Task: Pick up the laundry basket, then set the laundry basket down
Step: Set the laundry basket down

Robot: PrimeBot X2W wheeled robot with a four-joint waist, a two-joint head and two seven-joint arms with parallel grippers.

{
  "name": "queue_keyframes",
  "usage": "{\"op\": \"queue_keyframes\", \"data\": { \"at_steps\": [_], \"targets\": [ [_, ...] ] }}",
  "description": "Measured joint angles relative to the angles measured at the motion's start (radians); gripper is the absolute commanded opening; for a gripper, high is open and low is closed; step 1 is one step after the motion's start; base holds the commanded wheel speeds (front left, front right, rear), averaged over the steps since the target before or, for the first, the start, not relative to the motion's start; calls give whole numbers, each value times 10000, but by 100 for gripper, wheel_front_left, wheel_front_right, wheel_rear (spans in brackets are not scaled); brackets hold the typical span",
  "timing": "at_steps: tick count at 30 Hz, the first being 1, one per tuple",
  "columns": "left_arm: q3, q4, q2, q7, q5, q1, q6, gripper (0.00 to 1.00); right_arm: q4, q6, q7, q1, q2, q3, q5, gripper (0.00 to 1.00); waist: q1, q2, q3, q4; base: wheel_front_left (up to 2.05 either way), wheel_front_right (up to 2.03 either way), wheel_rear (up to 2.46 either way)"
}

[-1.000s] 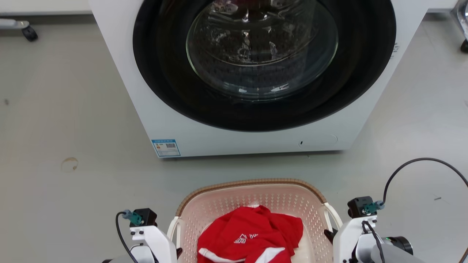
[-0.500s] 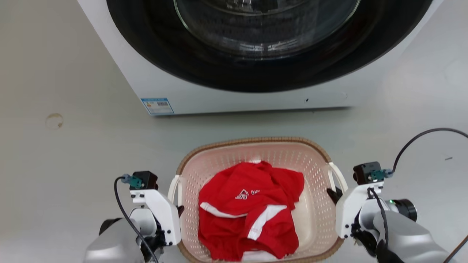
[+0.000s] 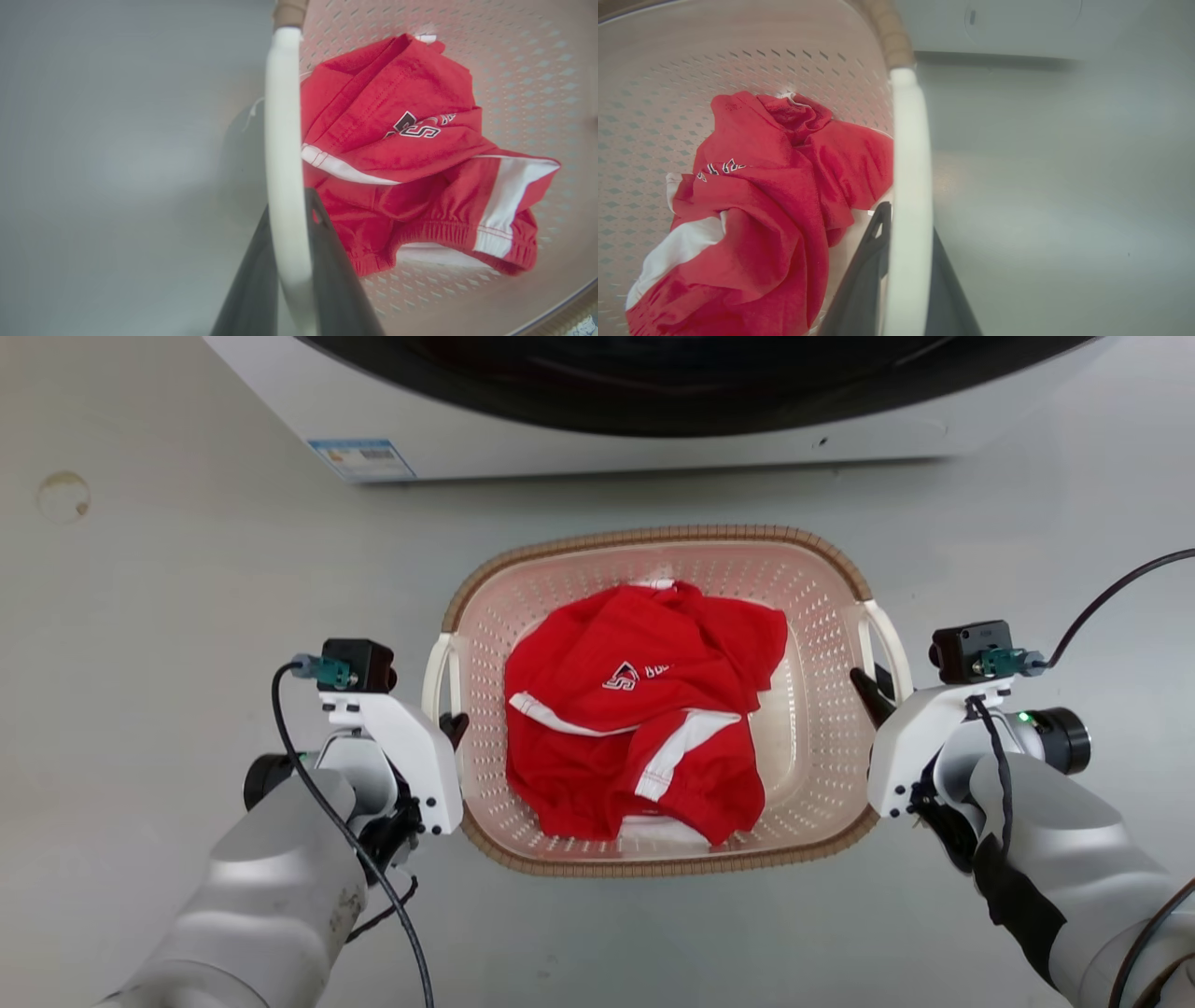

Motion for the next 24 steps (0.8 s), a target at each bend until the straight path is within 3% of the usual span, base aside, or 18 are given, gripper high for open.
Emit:
{"op": "queue_keyframes", "data": {
  "at_steps": [13,24],
  "targets": [
    [-320,-157,31,-786,405,-1371,2,0,48,0,-508,-1034,-186,-1505,-1515,0,0,0,1902,-21,0,0,0],
    [-635,-359,61,-1419,571,-2328,61,0,111,0,-543,-1951,-278,-3509,-3413,0,0,0,3159,47,0,0,0]
  ]
}}
